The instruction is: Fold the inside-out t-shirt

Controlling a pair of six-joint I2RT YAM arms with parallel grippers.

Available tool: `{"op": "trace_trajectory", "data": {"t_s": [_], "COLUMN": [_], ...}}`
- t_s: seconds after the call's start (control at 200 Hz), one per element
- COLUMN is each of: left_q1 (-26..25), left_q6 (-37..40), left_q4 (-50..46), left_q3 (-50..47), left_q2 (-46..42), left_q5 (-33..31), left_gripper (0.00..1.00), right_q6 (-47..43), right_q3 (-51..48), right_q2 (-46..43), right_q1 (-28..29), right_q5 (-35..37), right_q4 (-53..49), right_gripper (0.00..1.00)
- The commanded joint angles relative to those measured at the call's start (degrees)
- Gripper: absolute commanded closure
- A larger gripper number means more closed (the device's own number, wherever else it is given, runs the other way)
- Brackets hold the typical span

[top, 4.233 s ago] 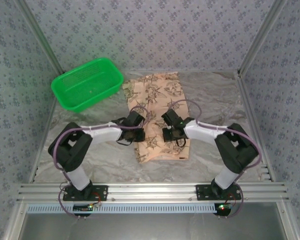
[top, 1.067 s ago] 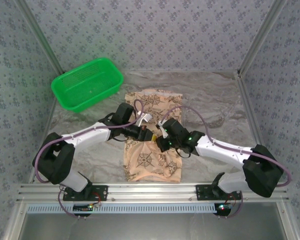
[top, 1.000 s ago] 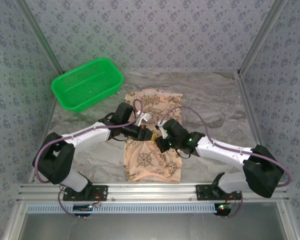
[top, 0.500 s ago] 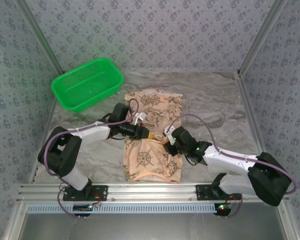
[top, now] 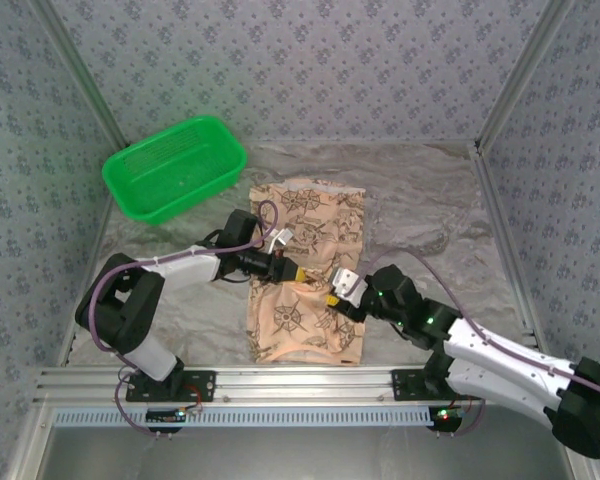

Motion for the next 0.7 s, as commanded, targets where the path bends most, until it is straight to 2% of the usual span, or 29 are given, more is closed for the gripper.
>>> {"op": "trace_trajectory", "data": {"t_s": [0.0, 0.125, 0.34, 0.38, 0.45, 0.595, 0.695], "left_q1": [-1.02, -2.74, -5.37, -5.31, -5.40, -5.84, -6.32], "left_q6": [1.08, 3.91, 9.62, 9.49, 9.27, 8.49, 8.07], "left_q4": [1.21, -1.12, -6.06, -5.98, -5.58, -3.91, -2.57], "left_q3": [0.32, 1.73, 4.64, 4.60, 4.58, 4.22, 4.12], "left_q2": [-1.54, -1.95, -3.55, -3.82, -4.18, -4.51, -3.99], "left_q5": [1.66, 2.48, 3.37, 3.41, 3.25, 3.38, 3.01], "left_gripper": [1.00, 1.00, 1.00, 1.00, 1.00, 1.00, 1.00], "right_q6": [-9.36, -13.55, -17.39, -18.20, -18.32, -17.38, -17.63], "right_q3": [1.39, 3.05, 5.14, 5.21, 4.53, 2.73, 3.21], "right_q2": [-0.18, 5.59, 15.96, 17.30, 18.84, 20.81, 21.64], "right_q1": [-2.07, -3.42, -5.46, -5.41, -5.02, -4.98, -4.42], "right_q5": [-5.90, -12.25, -12.70, -12.67, -11.15, -9.13, -11.39], "right_q4": [-0.48, 2.57, 8.47, 8.25, 9.49, 13.65, 14.13], "right_gripper": [0.62, 0.72, 0.77, 0.76, 0.66, 0.55, 0.57]}}
